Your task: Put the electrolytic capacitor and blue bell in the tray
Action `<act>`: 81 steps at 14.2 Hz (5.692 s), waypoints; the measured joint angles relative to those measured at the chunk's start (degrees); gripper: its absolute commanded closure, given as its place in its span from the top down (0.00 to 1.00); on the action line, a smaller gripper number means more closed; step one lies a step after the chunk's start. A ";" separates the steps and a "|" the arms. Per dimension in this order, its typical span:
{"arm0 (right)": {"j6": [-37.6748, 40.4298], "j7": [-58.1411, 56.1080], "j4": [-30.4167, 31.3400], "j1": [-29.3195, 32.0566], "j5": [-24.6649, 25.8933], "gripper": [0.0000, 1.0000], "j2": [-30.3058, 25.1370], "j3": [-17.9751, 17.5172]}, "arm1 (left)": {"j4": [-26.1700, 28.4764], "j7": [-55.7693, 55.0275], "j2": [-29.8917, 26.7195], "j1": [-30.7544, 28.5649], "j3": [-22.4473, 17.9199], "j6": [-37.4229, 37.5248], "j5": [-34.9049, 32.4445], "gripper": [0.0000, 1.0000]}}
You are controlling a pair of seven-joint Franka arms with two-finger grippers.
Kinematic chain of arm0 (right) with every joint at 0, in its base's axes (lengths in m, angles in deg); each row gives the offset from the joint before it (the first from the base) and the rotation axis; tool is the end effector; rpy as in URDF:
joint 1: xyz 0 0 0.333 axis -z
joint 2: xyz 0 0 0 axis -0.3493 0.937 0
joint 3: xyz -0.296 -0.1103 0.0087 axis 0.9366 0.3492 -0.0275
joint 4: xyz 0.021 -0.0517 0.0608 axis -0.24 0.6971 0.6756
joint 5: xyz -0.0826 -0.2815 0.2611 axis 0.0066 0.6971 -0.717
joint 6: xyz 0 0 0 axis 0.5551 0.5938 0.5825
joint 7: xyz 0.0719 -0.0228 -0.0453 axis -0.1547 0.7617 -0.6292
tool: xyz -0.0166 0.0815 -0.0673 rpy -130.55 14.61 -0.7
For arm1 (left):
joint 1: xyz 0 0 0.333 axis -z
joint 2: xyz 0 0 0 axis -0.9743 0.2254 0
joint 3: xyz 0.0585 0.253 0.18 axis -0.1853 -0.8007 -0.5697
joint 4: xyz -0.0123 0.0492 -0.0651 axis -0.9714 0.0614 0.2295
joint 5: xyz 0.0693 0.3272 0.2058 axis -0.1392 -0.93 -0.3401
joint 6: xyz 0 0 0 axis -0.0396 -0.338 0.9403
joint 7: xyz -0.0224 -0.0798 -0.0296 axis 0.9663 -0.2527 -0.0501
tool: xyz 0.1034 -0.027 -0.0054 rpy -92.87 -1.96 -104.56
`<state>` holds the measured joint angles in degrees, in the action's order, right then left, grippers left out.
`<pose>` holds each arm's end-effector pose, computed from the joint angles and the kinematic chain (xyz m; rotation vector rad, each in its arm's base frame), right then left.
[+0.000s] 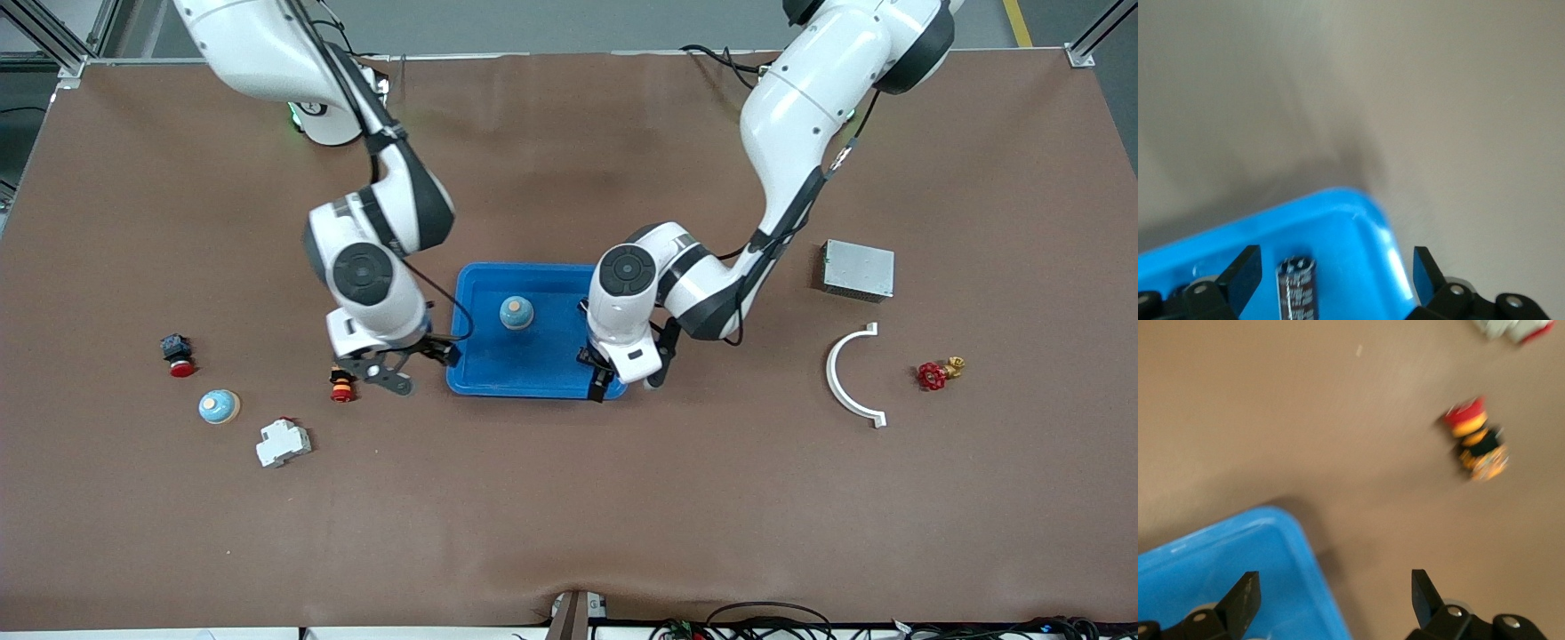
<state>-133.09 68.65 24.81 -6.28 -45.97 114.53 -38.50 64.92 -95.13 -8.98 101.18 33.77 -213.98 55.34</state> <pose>0.6038 0.2558 0.3147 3.0065 -0.5886 -0.0257 0.5898 -0.4497 0.2478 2.5206 1.6979 0.1489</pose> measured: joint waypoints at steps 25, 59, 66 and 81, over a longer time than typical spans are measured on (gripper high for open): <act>-5.45 -49.36 6.42 28.90 0.42 1.00 -5.25 0.05 | -0.38 86.33 -31.85 -31.66 0.09 33.17 10.53 1.00; -20.24 -63.33 4.82 35.22 -6.29 1.00 10.61 -0.64 | 13.76 110.48 -50.64 -15.87 -22.19 39.75 18.11 1.00; -21.38 -63.33 4.67 35.22 -6.52 1.00 11.57 -0.68 | 14.36 113.25 -50.86 -15.17 -21.41 39.92 20.03 1.00; -16.66 -63.48 1.90 34.98 -9.04 0.00 11.15 -1.33 | 14.13 113.24 -50.83 -16.21 -20.64 40.55 20.04 1.00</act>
<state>-149.75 5.17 26.70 28.70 -55.01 125.67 -39.83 79.05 18.11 -59.81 84.97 13.12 -173.42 75.37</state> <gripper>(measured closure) 0.348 0.000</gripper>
